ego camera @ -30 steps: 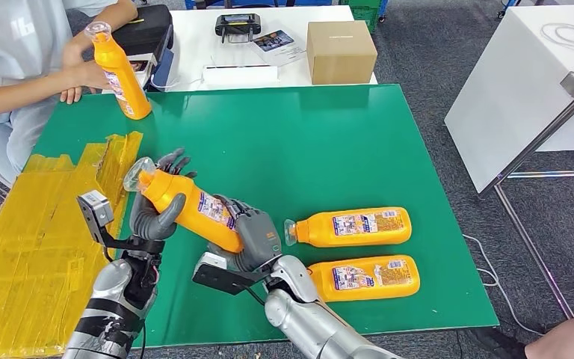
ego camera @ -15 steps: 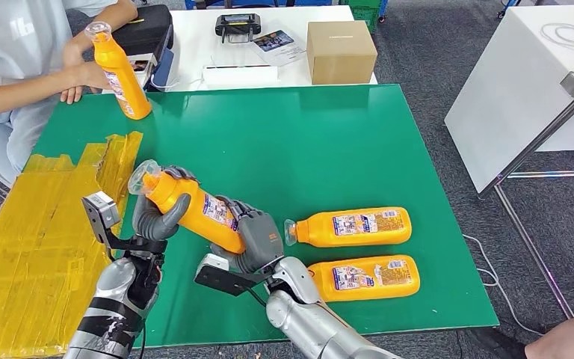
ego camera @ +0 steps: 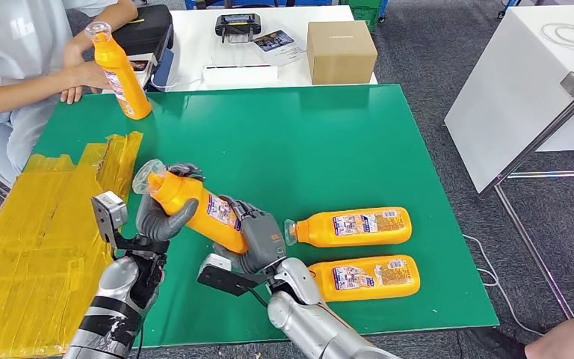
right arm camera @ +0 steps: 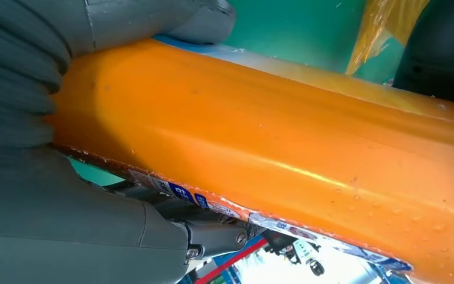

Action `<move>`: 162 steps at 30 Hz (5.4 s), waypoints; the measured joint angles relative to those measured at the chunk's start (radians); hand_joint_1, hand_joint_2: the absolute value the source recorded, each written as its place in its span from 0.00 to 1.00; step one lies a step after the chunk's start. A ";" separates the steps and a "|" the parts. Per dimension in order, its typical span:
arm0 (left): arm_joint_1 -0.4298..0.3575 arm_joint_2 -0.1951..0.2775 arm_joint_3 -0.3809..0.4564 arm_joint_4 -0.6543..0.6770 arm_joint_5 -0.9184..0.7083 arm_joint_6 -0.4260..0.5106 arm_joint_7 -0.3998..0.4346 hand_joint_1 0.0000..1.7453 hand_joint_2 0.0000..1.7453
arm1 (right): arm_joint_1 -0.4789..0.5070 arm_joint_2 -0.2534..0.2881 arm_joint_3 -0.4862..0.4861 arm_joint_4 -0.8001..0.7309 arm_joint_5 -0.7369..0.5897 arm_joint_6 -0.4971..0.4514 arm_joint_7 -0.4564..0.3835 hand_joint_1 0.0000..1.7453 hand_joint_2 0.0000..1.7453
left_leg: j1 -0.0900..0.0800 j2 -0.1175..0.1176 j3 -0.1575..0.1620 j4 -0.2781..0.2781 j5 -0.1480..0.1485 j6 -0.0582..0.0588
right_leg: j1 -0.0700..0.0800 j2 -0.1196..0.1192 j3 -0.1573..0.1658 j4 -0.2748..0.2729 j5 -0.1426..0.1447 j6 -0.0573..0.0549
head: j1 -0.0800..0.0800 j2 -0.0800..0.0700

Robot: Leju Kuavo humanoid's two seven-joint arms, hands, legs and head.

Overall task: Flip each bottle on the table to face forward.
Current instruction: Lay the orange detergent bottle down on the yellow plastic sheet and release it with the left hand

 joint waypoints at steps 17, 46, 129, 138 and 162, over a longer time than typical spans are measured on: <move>-0.015 0.004 -0.063 0.052 -0.037 0.001 0.013 0.00 1.00 | 0.019 -0.004 -0.030 0.000 0.031 -0.053 -0.001 1.00 1.00 | 0.000 0.000 0.000 0.000 0.000 0.000 | 0.000 0.000 0.000 0.000 0.000 0.000 | 0.000 0.000; 0.024 -0.005 -0.090 0.017 0.051 0.027 0.015 1.00 1.00 | 0.010 0.004 -0.030 -0.006 0.056 -0.066 0.001 0.60 1.00 | 0.000 0.000 0.000 0.000 0.000 0.000 | 0.000 0.000 0.000 0.000 0.000 0.000 | 0.000 0.000; -0.037 0.321 0.020 0.431 -1.498 0.932 0.373 1.00 1.00 | 0.357 -0.246 -0.311 -1.025 -0.589 0.341 -0.208 0.00 1.00 | 0.000 -0.002 0.000 0.000 0.000 0.000 | -0.001 0.000 0.000 0.000 0.000 0.000 | 0.000 0.000; -0.145 0.257 0.175 0.634 -1.355 0.905 0.198 1.00 1.00 | 0.349 -0.237 -0.303 -0.996 -0.576 0.355 -0.197 0.00 1.00 | 0.000 -0.003 0.002 -0.001 0.000 0.000 | -0.001 -0.001 0.003 0.000 0.000 0.000 | 0.000 0.000; -0.305 0.260 0.212 0.832 -1.371 0.540 0.302 0.00 1.00 | 0.343 -0.229 -0.304 -0.959 -0.539 0.374 -0.170 0.00 1.00 | -0.001 -0.004 0.020 -0.002 -0.001 0.000 | 0.000 -0.002 0.022 0.000 -0.001 -0.001 | 0.000 0.000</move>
